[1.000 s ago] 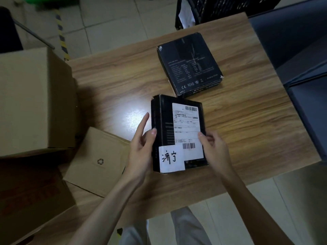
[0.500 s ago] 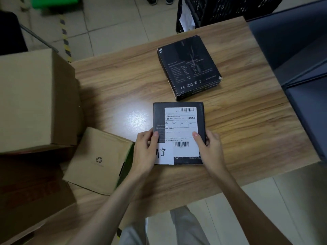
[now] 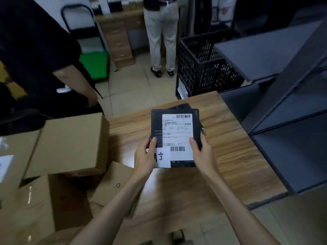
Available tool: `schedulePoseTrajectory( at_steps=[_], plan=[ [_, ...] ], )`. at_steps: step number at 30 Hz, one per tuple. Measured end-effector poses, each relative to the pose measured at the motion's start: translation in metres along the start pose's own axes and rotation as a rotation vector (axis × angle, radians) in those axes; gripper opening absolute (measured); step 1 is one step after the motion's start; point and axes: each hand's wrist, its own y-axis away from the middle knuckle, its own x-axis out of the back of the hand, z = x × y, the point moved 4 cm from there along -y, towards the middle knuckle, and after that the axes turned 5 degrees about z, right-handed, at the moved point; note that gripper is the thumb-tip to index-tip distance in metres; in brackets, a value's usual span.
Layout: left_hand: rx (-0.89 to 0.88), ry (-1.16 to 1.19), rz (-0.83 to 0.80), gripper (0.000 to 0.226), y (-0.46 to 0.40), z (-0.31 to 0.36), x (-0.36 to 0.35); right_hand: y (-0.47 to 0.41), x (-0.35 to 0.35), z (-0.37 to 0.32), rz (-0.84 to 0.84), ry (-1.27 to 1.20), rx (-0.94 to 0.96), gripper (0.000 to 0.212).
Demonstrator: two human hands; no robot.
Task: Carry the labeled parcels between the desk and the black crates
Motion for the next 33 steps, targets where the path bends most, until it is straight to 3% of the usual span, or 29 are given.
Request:
schedulePoseTrajectory(
  at_steps=[9, 13, 19, 25, 28, 33],
  plan=[
    [-0.416, 0.092, 0.054, 0.037, -0.026, 0.220, 0.047, -0.032, 0.094, -0.222, 0.096, -0.098, 0.355, 0.046],
    [-0.531, 0.077, 0.109, 0.050, -0.035, 0.296, 0.071, -0.040, 0.124, -0.301, 0.136, -0.167, 0.475, 0.066],
    [-0.674, 0.127, 0.206, 0.043, -0.029, 0.395, 0.104, -0.038, 0.160, -0.399, 0.117, -0.323, 0.663, 0.037],
    [-0.697, 0.166, 0.249, 0.067, -0.023, 0.417, 0.117, -0.036, 0.167, -0.428, 0.054, -0.438, 0.726, 0.041],
    [-0.699, 0.189, 0.253, 0.059, -0.016, 0.418, 0.115, -0.032, 0.169, -0.430, 0.061, -0.466, 0.735, 0.040],
    [-0.698, 0.200, 0.251, 0.067, -0.007, 0.422, 0.114, -0.030, 0.171, -0.428, 0.076, -0.456, 0.732, 0.044]
  ],
)
